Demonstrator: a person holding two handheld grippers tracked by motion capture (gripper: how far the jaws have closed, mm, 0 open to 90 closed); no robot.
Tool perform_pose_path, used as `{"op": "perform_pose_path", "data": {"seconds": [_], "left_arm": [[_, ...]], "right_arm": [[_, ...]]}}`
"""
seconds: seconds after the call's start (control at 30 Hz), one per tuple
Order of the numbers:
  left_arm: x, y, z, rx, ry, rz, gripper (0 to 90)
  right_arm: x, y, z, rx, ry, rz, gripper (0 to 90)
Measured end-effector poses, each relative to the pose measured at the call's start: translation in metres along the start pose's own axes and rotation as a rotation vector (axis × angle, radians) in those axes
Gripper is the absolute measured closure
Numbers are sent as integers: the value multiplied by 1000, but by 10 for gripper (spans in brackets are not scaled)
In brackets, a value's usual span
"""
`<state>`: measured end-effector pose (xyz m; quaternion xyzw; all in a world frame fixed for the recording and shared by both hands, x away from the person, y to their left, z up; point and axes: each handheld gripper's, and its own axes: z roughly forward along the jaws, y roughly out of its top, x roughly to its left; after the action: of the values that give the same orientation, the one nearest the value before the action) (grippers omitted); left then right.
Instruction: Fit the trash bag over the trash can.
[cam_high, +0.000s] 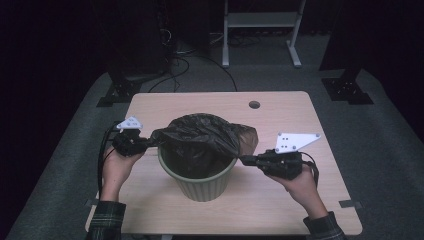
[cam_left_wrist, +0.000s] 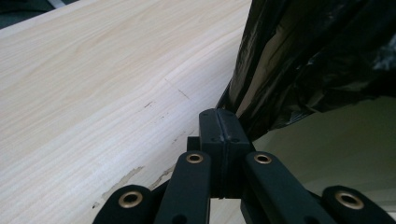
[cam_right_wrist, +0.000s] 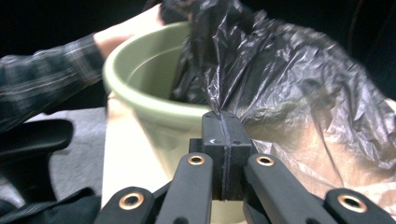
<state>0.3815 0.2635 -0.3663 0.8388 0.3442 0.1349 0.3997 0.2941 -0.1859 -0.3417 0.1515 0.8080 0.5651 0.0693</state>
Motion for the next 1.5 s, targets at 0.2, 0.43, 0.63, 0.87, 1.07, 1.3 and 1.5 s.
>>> {"op": "perform_pose_path", "data": {"seconds": [0.2, 0.43, 0.63, 0.87, 1.07, 1.3, 1.5], "left_arm": [[0, 0, 1, 2, -1, -4, 900], [0, 0, 2, -3, -9, -7, 900], [4, -2, -6, -9, -5, -18, 900], [10, -11, -9, 1, -2, -47, 900], [11, -12, -3, 48, 18, -35, 900], [12, -14, 6, 92, 28, -41, 900], [13, -14, 13, 118, 34, -43, 900]], "right_arm": [[14, -21, 8, 83, 50, -5, 900], [21, -46, 30, 156, 132, 30, 900], [35, -50, 47, 191, 210, 11, 900], [45, -53, 67, 243, 255, -10, 900], [44, -52, 69, 242, 239, -14, 900], [44, -50, 70, 236, 237, -21, 900], [50, -45, 79, 260, 245, -47, 900]]}}
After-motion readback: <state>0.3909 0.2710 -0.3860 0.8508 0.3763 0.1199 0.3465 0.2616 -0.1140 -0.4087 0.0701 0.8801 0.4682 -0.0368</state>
